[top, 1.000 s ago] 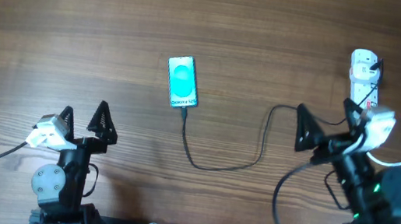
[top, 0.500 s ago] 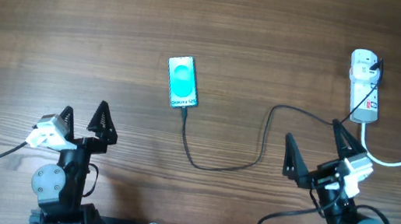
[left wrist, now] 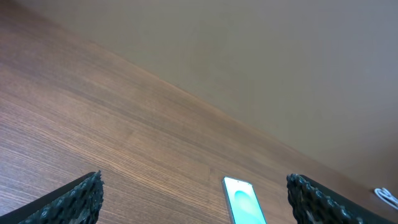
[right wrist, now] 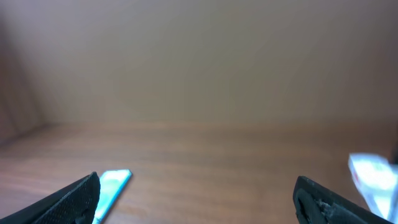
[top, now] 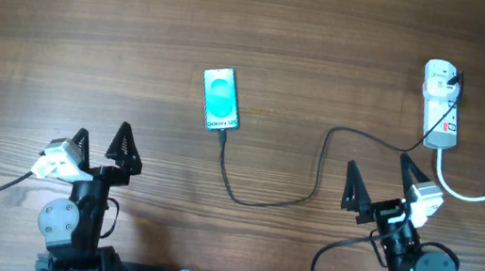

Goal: Plug charger to phone and switch on socket

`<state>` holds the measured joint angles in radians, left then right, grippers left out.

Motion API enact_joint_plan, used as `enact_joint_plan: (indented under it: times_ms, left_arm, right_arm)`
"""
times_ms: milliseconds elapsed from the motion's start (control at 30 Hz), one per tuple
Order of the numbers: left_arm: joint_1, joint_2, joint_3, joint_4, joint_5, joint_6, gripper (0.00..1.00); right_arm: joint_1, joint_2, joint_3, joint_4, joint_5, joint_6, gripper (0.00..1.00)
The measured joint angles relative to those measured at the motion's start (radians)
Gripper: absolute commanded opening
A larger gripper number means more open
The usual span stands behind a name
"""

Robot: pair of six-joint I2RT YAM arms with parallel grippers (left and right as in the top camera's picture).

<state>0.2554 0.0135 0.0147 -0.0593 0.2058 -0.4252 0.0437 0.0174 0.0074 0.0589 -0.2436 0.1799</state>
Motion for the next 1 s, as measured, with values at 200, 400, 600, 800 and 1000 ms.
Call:
enact_joint_plan:
  times_ms: [200,400,600,800,1000]
  left_arm:
    - [0.0,0.0,0.0,0.0,0.0,0.0,1.0]
    - [0.0,0.0,0.0,0.0,0.0,0.0,1.0]
    - [0.0,0.0,0.0,0.0,0.0,0.0,1.0]
    - [0.0,0.0,0.0,0.0,0.0,0.0,1.0]
    - [0.0,0.0,0.0,0.0,0.0,0.0,1.0]
  right_arm:
    - [0.0,0.0,-0.001,-0.056,0.075,0.055,1.0]
    - [0.0,0.0,-0.001,-0.056,0.096,0.066,1.0]
    - [0.0,0.0,-0.001,-0.056,0.1,0.07,1.0]
    - [0.0,0.0,-0.001,-0.056,0.1,0.07,1.0]
    - [0.0,0.0,-0.001,-0.055,0.1,0.07,1.0]
